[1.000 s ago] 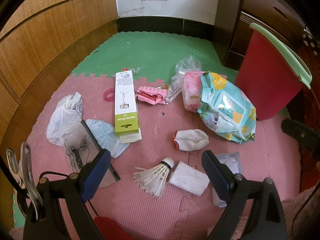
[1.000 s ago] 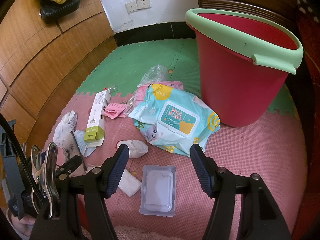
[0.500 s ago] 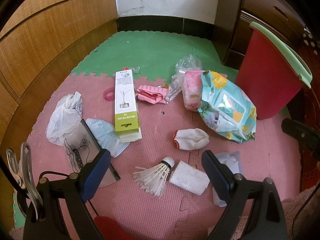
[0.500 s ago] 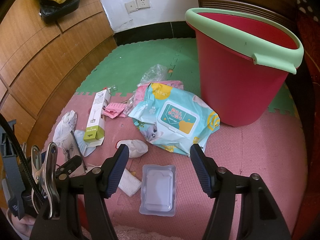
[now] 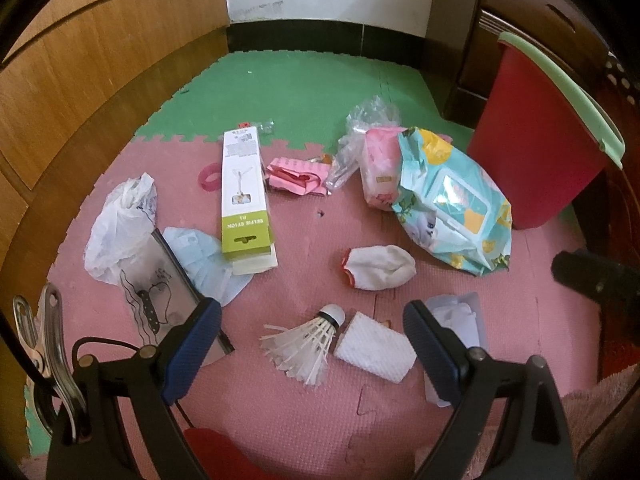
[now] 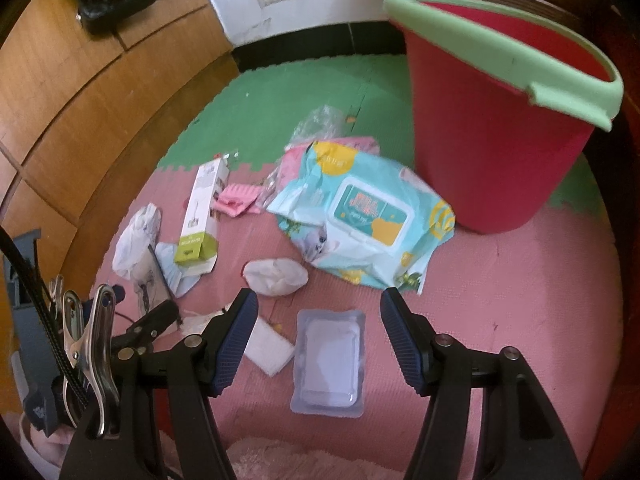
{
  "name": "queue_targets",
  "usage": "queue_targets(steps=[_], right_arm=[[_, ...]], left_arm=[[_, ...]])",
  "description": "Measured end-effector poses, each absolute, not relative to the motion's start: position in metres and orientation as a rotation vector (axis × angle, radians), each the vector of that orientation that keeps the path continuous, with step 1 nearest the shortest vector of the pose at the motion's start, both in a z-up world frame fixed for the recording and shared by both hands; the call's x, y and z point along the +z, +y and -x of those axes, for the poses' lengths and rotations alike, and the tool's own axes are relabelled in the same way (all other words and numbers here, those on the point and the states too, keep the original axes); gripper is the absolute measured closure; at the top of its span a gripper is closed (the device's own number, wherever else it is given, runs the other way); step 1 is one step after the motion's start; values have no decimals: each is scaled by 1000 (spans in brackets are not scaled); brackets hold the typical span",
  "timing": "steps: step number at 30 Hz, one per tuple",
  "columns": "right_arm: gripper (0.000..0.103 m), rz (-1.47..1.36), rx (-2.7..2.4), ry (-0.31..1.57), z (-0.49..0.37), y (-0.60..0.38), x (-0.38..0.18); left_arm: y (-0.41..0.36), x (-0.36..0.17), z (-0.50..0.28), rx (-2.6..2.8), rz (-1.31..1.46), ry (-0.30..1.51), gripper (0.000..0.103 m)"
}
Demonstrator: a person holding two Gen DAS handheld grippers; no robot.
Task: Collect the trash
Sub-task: 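Lower the right tool onto the clear plastic tray while the left tool approaches the shuttlecock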
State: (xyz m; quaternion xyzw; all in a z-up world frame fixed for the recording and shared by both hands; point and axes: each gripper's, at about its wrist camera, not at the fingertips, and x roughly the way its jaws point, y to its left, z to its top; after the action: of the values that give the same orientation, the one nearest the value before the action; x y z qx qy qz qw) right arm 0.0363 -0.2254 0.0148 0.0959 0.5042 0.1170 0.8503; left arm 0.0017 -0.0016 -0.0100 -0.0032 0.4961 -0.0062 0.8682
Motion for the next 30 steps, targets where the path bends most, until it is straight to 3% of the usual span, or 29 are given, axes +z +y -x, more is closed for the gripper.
queue_targets(steps=[18,30], right_arm=[[38,-209,217,1431,-51,-201,-62],[38,-105,152,1562,-57,-177,-103]], left_arm=[[11,-20,-11,-18,70,1117,8],[24,-22,-12,-8,136,1149,8]])
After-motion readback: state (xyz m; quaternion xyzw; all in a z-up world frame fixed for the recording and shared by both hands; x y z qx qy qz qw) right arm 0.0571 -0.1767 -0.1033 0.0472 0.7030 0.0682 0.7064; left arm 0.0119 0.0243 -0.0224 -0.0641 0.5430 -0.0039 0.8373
